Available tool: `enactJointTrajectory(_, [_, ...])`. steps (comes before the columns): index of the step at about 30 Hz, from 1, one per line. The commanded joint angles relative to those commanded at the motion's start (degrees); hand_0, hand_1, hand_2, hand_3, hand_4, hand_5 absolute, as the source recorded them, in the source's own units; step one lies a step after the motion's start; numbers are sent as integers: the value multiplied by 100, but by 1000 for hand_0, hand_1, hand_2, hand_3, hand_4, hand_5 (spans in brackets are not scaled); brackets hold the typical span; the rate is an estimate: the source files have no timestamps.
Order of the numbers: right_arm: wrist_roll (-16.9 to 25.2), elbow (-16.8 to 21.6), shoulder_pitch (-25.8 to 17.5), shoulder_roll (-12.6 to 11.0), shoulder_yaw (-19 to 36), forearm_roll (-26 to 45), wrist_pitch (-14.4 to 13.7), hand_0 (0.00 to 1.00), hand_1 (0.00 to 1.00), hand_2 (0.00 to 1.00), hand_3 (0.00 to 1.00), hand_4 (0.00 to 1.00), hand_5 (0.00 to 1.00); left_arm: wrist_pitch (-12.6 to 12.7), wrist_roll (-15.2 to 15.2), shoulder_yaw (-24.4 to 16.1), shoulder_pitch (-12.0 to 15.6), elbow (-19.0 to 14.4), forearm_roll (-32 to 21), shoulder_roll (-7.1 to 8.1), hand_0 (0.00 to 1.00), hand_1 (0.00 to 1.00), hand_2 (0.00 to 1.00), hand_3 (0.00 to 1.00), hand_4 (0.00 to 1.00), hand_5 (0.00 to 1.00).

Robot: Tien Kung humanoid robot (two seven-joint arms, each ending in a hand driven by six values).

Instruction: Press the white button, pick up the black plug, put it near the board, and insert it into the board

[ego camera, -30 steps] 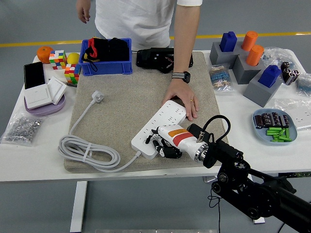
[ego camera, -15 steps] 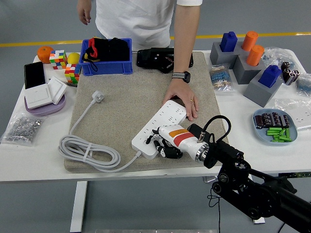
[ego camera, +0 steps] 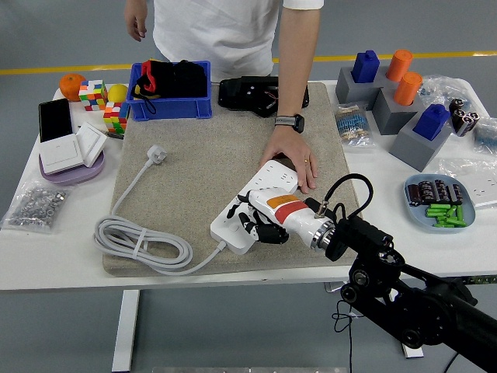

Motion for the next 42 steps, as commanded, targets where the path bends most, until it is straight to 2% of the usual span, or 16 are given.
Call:
enactJointTrajectory(10, [141,684,-201,-63,367,131,-184,2,2,52,560,373,2,7,-5,9,-12,0,-41,-18,693,666,640,645,559,171])
enactJointTrajectory(11, [162,730,-240,-80,437,180,-201,148,140,198,606,453,2,7,-7,15,-15,0,-45,-18,691,665,641,645,559,171])
enactJointTrajectory(16, [248,818,-505,-182,836,325,-254,148,140,198,606,453,2,15,-11,1,-23,0,-33,-15,691,665,641,645,559,171])
enactJointTrajectory(17, [259,813,-564,-202,922,342,-270,592,591,558,712,942,248,15,-10,-6,-23,0,-25,-15,690,666,641,645,559,171])
enactJointTrajectory(22, [187,730,-839,-275,1217,343,-351,592,591,558,712,942,248,21,-3,-39,-9,0,7,-23,690,666,641,645,559,171])
enactJointTrajectory(23, [188,718,-870,-283,1236,348,-378,787,785,758,814,998,359,21,-2,-40,-9,0,7,-24,693,665,641,645,559,170])
enactJointTrajectory(28, [101,587,-1177,-345,1310,339,-538,787,785,758,814,998,359,24,-13,-5,-27,0,-39,-37,693,665,641,645,559,170])
enactJointTrajectory(29, [72,571,-1216,-354,1312,323,-542,894,901,873,921,998,568,25,-16,8,-32,0,-53,-38,691,665,641,645,559,171])
enactJointTrajectory(40, [149,439,-1536,-415,1550,178,-785,921,919,898,935,998,541,19,-20,19,-70,0,-20,-27,691,665,641,645,559,170])
enactJointTrajectory(41, [185,389,-1566,-416,1590,158,-839,878,840,803,888,998,501,18,-21,25,-71,0,-25,-27,692,666,641,645,559,170])
enactJointTrajectory(42, [213,326,-1598,-418,1635,147,-884,878,840,803,888,998,501,18,-23,28,-71,0,-25,-27,692,666,641,645,559,170])
